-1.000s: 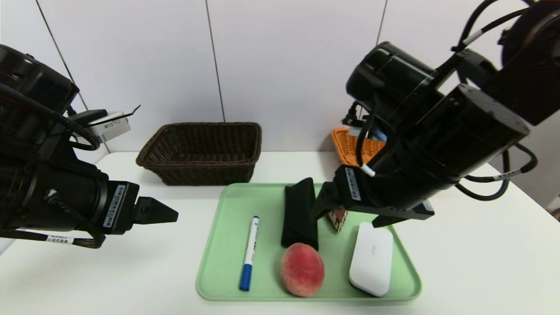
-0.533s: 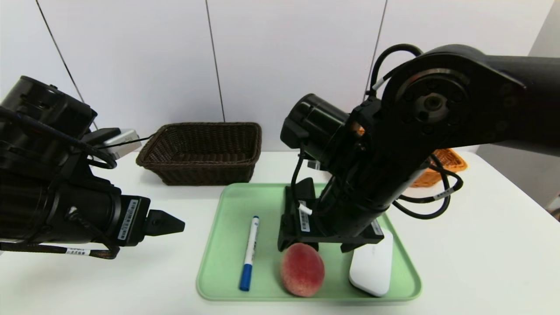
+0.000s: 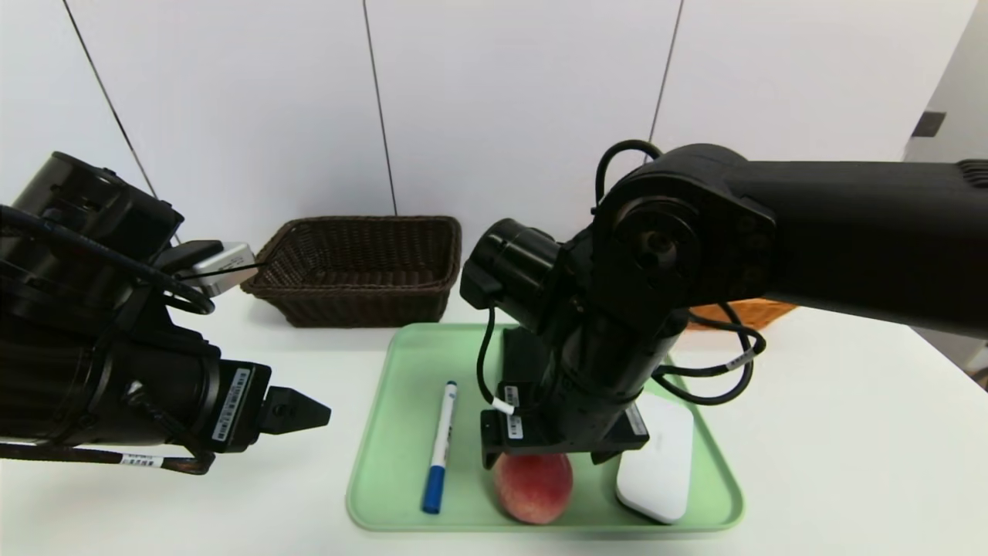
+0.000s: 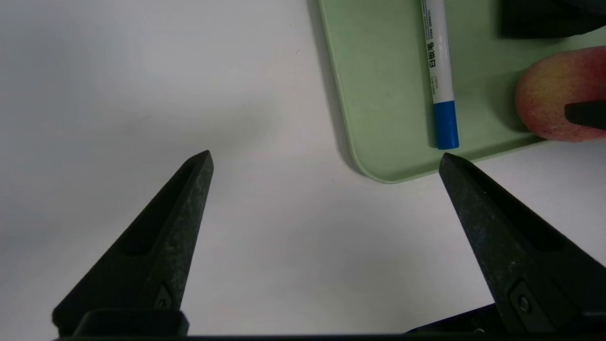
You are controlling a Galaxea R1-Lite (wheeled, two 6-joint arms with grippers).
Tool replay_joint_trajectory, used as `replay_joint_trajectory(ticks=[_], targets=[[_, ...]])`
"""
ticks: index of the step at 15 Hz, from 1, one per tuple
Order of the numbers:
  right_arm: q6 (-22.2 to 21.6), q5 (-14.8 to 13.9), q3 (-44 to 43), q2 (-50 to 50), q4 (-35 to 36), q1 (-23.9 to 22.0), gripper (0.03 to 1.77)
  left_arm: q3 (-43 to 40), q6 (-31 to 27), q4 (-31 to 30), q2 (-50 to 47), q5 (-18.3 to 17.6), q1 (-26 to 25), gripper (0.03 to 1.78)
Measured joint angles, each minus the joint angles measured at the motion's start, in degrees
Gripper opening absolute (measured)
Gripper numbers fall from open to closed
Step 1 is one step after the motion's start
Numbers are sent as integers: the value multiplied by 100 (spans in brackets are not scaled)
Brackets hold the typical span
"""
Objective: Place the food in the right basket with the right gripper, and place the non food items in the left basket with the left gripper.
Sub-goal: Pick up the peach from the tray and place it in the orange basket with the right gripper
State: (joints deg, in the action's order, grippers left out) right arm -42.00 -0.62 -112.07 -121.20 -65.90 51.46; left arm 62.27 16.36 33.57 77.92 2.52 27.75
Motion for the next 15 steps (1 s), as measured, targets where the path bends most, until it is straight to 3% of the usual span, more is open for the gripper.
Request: replay_joint_trajectory(ticks=[5,9,12,13,15], targets=[[11,-15,0,-245,74,127,171,-124,17,-9,-55,-2,11,169],[10,-268,0,-460,118,99,171,-218,84,-9,-122,-10,11,169],[-4,-276,0,-560,174,91,171,-235,83,-11,-151,-10,11,169],[-4,-255,0,-579,177,91,168,-243,84,-11,-155,-11,11,169],[-6,-213,0,-595,185,88,131,-255,83,-11,-161,-18,11,169]])
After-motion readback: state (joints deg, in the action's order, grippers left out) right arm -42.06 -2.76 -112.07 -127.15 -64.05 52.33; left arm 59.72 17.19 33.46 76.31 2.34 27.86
